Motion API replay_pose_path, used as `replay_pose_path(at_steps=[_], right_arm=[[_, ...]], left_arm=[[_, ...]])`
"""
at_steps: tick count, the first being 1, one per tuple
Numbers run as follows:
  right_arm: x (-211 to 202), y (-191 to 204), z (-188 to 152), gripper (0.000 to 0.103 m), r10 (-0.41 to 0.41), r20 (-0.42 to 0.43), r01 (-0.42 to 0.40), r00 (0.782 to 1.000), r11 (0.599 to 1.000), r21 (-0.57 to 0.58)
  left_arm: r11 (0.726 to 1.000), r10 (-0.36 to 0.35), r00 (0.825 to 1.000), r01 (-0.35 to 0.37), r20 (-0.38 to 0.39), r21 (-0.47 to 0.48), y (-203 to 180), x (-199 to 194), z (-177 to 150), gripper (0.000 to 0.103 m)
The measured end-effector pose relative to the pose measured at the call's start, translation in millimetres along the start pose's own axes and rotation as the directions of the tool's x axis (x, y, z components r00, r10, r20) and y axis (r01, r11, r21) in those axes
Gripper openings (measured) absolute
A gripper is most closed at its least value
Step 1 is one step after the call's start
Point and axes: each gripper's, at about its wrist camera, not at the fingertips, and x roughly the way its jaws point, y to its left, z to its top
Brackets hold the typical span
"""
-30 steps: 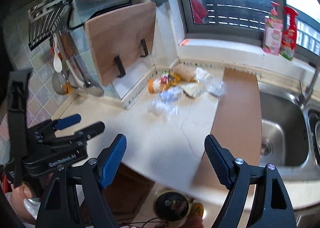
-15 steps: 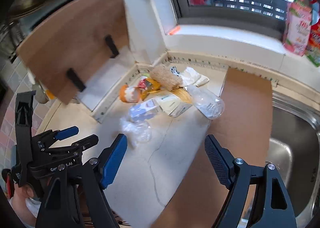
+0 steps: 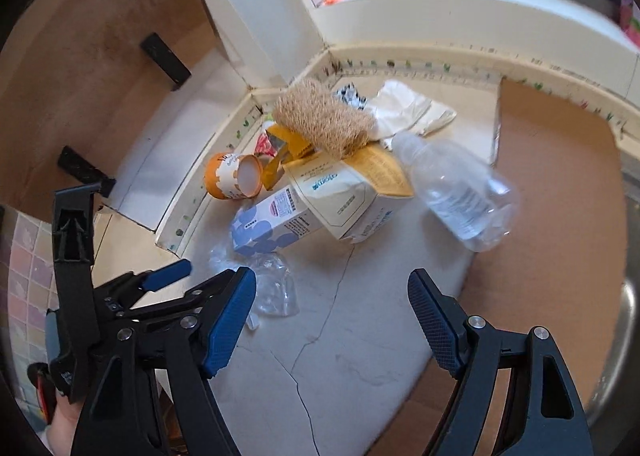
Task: Collect trash
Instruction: 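Close the left tool on the crumpled plastic bag while the right tool grasps the blue-white eye-drop box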
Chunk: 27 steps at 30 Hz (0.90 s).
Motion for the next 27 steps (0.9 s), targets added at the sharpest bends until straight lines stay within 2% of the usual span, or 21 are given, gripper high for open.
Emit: replay_pose_path(at_steps=[2,5,9,14,17,21,27], right_arm=[[8.4,1.5,1.2,0.08,0.008,-0.011,-0.008,1.0,1.0,0.003],[16.7,5.2,1.7,0.08,0.017,-0.021,-0.017,1.0,1.0,0.001],[27.5,12.0,4.5,0.08,0.029,-0.034,-0.029,0.999,1.0,0.003],[39.7,21.2,8.1,0.08,0.05,-0.045,-0.048,0.998,0.998,0.039],[49.7,28.5,10.7,0.08,0.05,-0.046,-0.046,0.998,0.996,0.08],[67.4,33.7,16.1,0.08,0.035,-0.047,-0.025,0.998,0.981,0.192],[92.5,49.7,24.4,0.08,-0.059,-0.045,0.069,0.997,0.96,0.27]], left_arm=[[1.0,-0.014,1.0,0.014,-0.002,-0.013,0.5,6.3,-0.6,0.046],[1.0,-0.024,1.0,0.024,0.019,-0.016,0.2,5.9,-2.5,0.035],[1.0,0.006,0.998,-0.005,0.056,-0.025,3.9,-4.6,-9.5,0.027],[0.997,0.043,0.992,-0.035,0.12,-0.069,21.4,-29.7,-25.4,0.026],[0.993,0.104,0.977,-0.092,0.184,-0.073,29.3,-49.2,-39.0,0.026],[0.985,0.164,0.956,-0.145,0.243,-0.094,38.1,-66.3,-51.0,0.026],[0.977,0.181,0.946,-0.142,0.269,-0.158,60.8,-80.5,-59.3,0.025]])
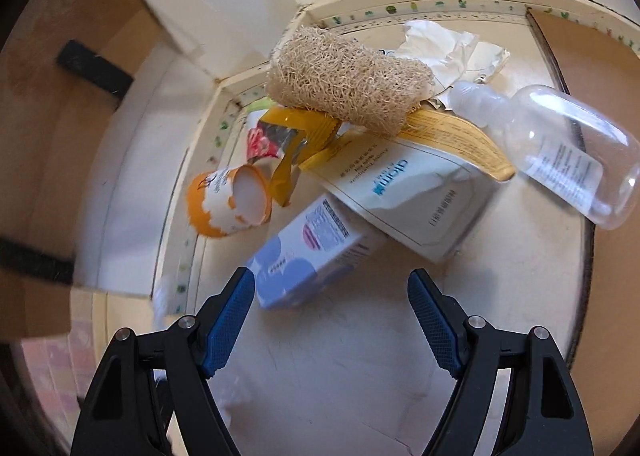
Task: Collect trash
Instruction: 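Close the left tool on the crumpled plastic bag while the right tool grasps the blue-white eye-drop box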
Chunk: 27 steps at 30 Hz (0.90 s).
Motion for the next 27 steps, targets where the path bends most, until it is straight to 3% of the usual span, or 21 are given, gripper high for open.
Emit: replay_pose_path(at_steps=[5,12,21,23,24,27], right_arm=[[14.5,18.1,3.8,0.08,-0.111,0.021,0.11,0.994,0.994,0.024],[27.5,35.6,12.5,0.08,-0.204,0.038,0.203,0.978,0.978,0.047],[48.5,47.0,22.2,0.079,-0.247,-0.003,0.247,0.969,0.968,0.045],[48.5,49.6,18.1,0.069,-0.254,0.001,0.254,0.967,0.967,0.018],[49.0,50.9,15.3,0.058,-0.264,-0.007,0.264,0.965,0.965,0.003],[44.4,46.9,7.5,0.05,-0.255,-0.013,0.255,0.967,0.967,-0.018]], left_arm=[[0.999,0.001,1.0,-0.001,-0.004,-0.042,20.6,-3.0,-3.8,0.025],[0.996,0.003,1.0,-0.004,-0.009,-0.085,39.7,-3.0,-8.5,0.025],[0.993,0.0,1.0,-0.003,-0.028,-0.121,52.9,-4.3,-14.3,0.025],[0.992,-0.003,1.0,-0.001,-0.031,-0.124,53.7,-5.2,-14.9,0.025],[0.992,-0.007,0.999,0.003,-0.034,-0.127,53.8,-5.4,-14.9,0.025],[0.991,-0.027,0.999,0.021,-0.043,-0.135,53.5,-7.1,-16.3,0.025]])
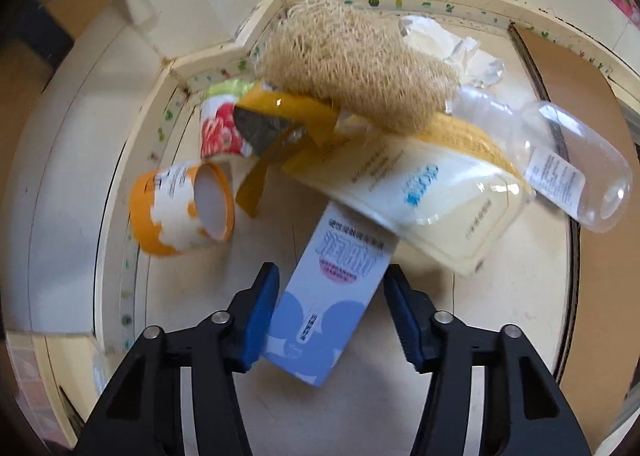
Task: Collect trash
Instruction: 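Close the left tool on the crumpled plastic bag while the right tool grasps the blue-white eye-drop box, then carry both items down over the floor bin and open both tools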
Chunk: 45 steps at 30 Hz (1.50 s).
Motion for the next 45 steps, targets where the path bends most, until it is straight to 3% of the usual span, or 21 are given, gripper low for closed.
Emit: replay_pose_path(at_steps=[2,4,10,17,24,30,36,41,45], right_arm=[[-3.1,-4.2,-5.3,0.046,0.007,-0.003,-0.007,1.0,1.0,-0.007],[-6.4,-11.4,-12.0,0.035,0.031,-0.019,-0.031,0.999,0.999,-0.016],[-26.5,-27.6,-41.7,0.034,0.09,-0.023,-0.091,0.996,0.994,-0.068],[-76.9,-47.5,-97.2,0.034,0.141,0.013,-0.139,0.99,0.985,-0.099],[-148.0,-73.4,-183.4,0.034,0.179,0.077,-0.17,0.981,0.98,-0.101],[-188.1,-87.4,-270.3,0.034,0.185,0.115,-0.176,0.976,0.981,-0.085],[-190.9,-104.6,-357.6,0.034,0.171,0.097,-0.167,0.981,0.985,-0.043],[-178.3,-118.6,-427.0,0.034,0.173,0.02,-0.172,0.985,0.984,-0.049],[-163.4,-131.2,-469.4,0.034,0.179,-0.046,-0.181,0.983,0.982,-0.048]], left_arm=[[1.0,-0.008,1.0,0.008,-0.005,0.003,-1.5,-1.9,-2.2,0.025],[1.0,-0.021,1.0,0.021,-0.011,0.009,-3.2,-4.7,-4.8,0.025],[0.998,-0.055,0.998,0.057,-0.029,0.037,-4.4,-18.9,-16.1,0.025],[0.988,-0.123,0.992,0.126,-0.04,0.085,8.4,-52.7,-37.2,0.025],[0.965,-0.184,0.981,0.193,-0.065,0.175,27.1,-92.4,-70.3,0.025],[0.93,-0.228,0.97,0.244,-0.09,0.275,40.1,-125.2,-113.8,0.025],[0.883,-0.257,0.955,0.294,-0.148,0.365,50.3,-144.0,-169.5,0.025],[0.847,-0.262,0.94,0.333,-0.219,0.414,54.8,-144.3,-217.7,0.025],[0.836,-0.246,0.928,0.349,-0.28,0.422,56.5,-130.4,-248.5,0.025]])
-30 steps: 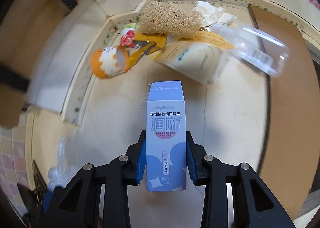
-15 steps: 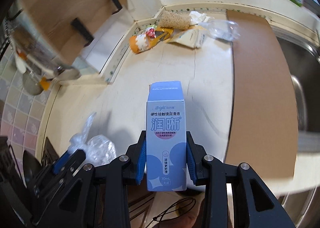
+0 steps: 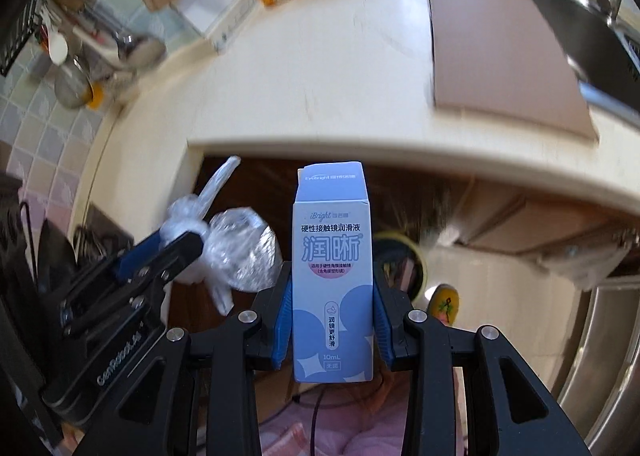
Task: Collect trash
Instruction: 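Carry both items down over the floor bin and open both tools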
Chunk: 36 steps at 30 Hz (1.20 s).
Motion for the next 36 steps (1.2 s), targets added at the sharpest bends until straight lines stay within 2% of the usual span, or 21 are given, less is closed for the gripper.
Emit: replay_pose_path(at_steps=[4,8,11,16,21,23,26,28,30,32,36], right_arm=[[26.1,-20.3,-31.4,0.034,0.012,-0.063,-0.011,0.998,1.0,0.019],[75.3,-41.3,-53.4,0.035,0.024,-0.132,-0.017,0.991,0.998,0.054],[122.8,-60.4,-69.3,0.035,0.026,-0.192,-0.012,0.981,0.997,0.075],[206.8,-91.1,-94.1,0.035,0.038,-0.261,-0.015,0.965,0.996,0.087],[298.3,-113.5,-105.8,0.035,0.033,-0.314,-0.012,0.949,0.998,0.068],[329.1,-115.6,-98.4,0.035,0.02,-0.329,-0.001,0.944,0.998,0.058],[369.4,-124.2,-107.5,0.037,0.008,-0.342,0.007,0.94,0.999,0.041],[388.2,-124.0,-114.0,0.045,0.0,-0.349,0.013,0.937,0.999,0.034],[399.5,-123.4,-114.3,0.058,-0.001,-0.346,0.015,0.938,0.999,0.037],[404.7,-124.6,-109.7,0.065,0.007,-0.335,0.006,0.942,0.999,0.039],[407.5,-113.6,-97.6,0.07,-0.012,-0.335,0.014,0.942,1.0,0.004]], left_arm=[[1.0,-0.011,0.997,0.011,-0.076,-0.008,-2.0,35.3,-22.4,0.025],[1.0,0.009,0.987,-0.01,-0.16,-0.007,-1.9,90.3,-49.1,0.025],[1.0,0.014,0.976,-0.019,-0.219,-0.02,2.2,132.0,-64.3,0.025],[0.999,0.04,0.962,-0.045,-0.27,-0.013,10.1,212.4,-88.5,0.025],[0.997,0.064,0.95,-0.077,-0.304,-0.03,25.3,294.5,-106.3,0.026],[0.996,0.059,0.946,-0.077,-0.318,-0.044,30.2,319.3,-111.9,0.026],[0.994,0.046,0.94,-0.077,-0.337,-0.079,43.7,350.7,-116.5,0.031],[0.992,0.038,0.938,-0.076,-0.344,-0.097,52.1,365.1,-120.9,0.036],[0.992,0.01,0.931,-0.054,-0.366,-0.112,58.1,377.7,-124.9,0.058],[0.993,-0.001,0.919,-0.046,-0.394,-0.11,63.1,389.9,-129.6,0.068],[0.992,0.001,0.904,-0.054,-0.427,-0.114,65.9,399.4,-137.5,0.072]])
